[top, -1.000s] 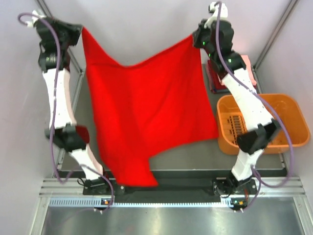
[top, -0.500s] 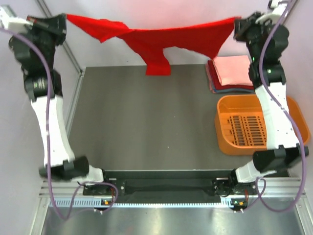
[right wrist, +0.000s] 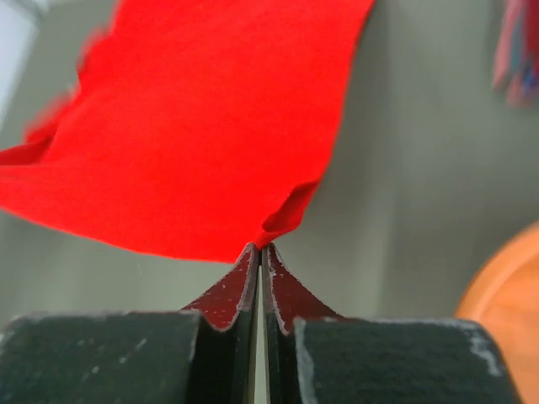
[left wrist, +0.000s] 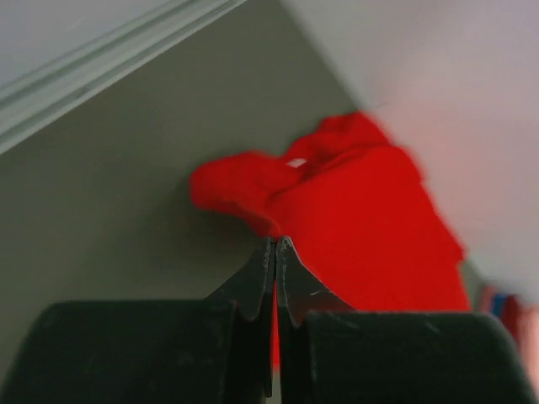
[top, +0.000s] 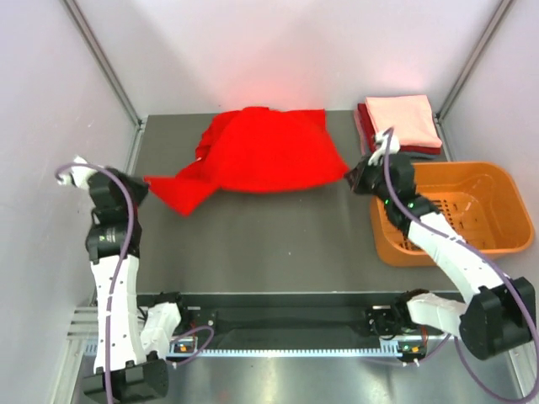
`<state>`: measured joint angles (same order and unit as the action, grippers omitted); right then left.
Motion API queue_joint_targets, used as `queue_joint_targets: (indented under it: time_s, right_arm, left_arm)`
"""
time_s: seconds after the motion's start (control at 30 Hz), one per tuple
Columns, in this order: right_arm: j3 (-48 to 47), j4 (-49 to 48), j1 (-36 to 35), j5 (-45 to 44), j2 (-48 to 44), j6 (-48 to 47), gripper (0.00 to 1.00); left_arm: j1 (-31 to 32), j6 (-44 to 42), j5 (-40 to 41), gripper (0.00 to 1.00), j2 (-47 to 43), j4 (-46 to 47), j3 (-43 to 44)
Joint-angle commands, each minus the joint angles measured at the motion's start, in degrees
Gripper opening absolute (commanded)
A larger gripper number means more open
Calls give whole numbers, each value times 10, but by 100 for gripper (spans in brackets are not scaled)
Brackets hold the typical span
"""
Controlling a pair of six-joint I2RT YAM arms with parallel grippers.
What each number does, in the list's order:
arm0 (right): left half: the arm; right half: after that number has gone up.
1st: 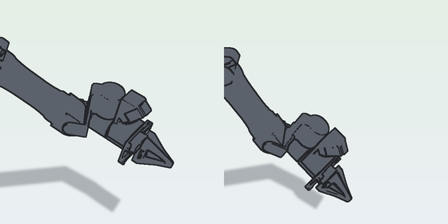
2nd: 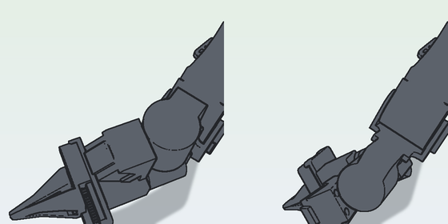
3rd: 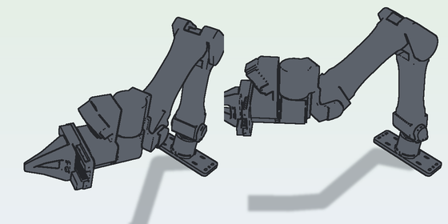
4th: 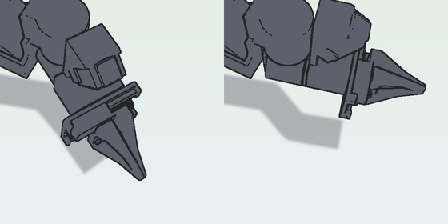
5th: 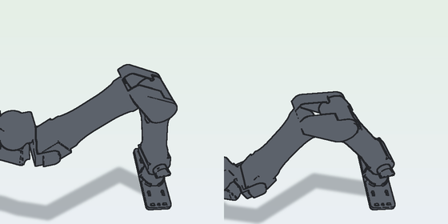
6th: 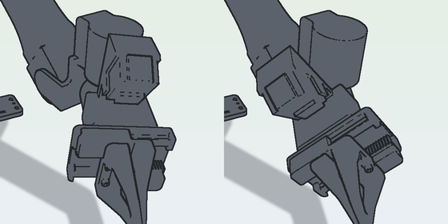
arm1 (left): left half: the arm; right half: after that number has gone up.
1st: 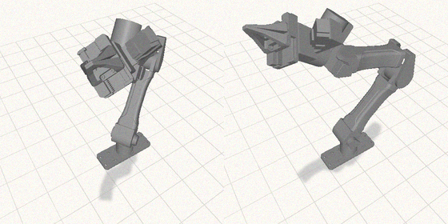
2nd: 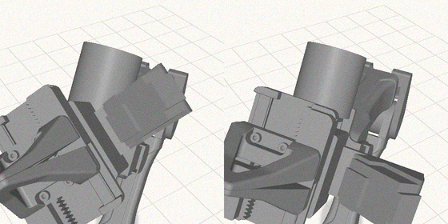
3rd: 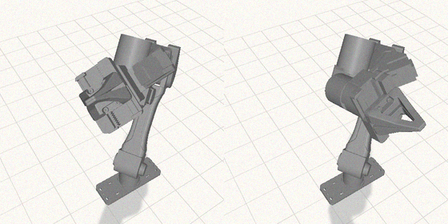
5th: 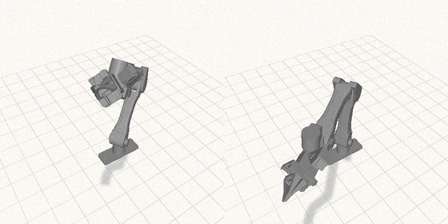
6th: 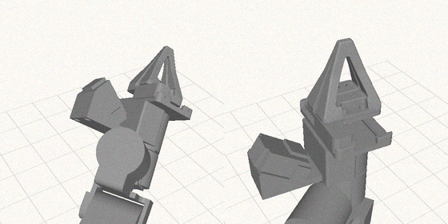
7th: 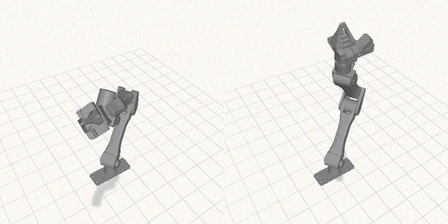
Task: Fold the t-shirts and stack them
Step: Flatten the tshirt out
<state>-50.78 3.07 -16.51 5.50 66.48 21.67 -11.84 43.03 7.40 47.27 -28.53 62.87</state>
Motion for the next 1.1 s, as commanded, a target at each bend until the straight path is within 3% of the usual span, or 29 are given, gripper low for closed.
queue_joint_targets:
  time_s: [0.0,0.17,0.37,0.63,0.87,1.07]
  right_arm:
    - [55,-1,-40,-74,-63,-2,0]
    - [143,91,-105,-135,-122,40,0]
    - [205,204,-119,-161,-228,106,0]
    - [224,258,-125,-153,-280,163,0]
    - [201,236,-150,-144,-283,129,0]
    - [154,288,-209,-229,-271,151,0]
  left_arm:
    - [3,1,125,0,-63,-90,-86]
    - [16,43,108,0,-102,-82,-200]
    - [20,51,88,0,-89,-77,-227]
    - [21,25,89,0,-84,-84,-221]
    - [21,-11,180,0,-94,-110,-182]
    - [21,-19,162,0,-75,-93,-168]
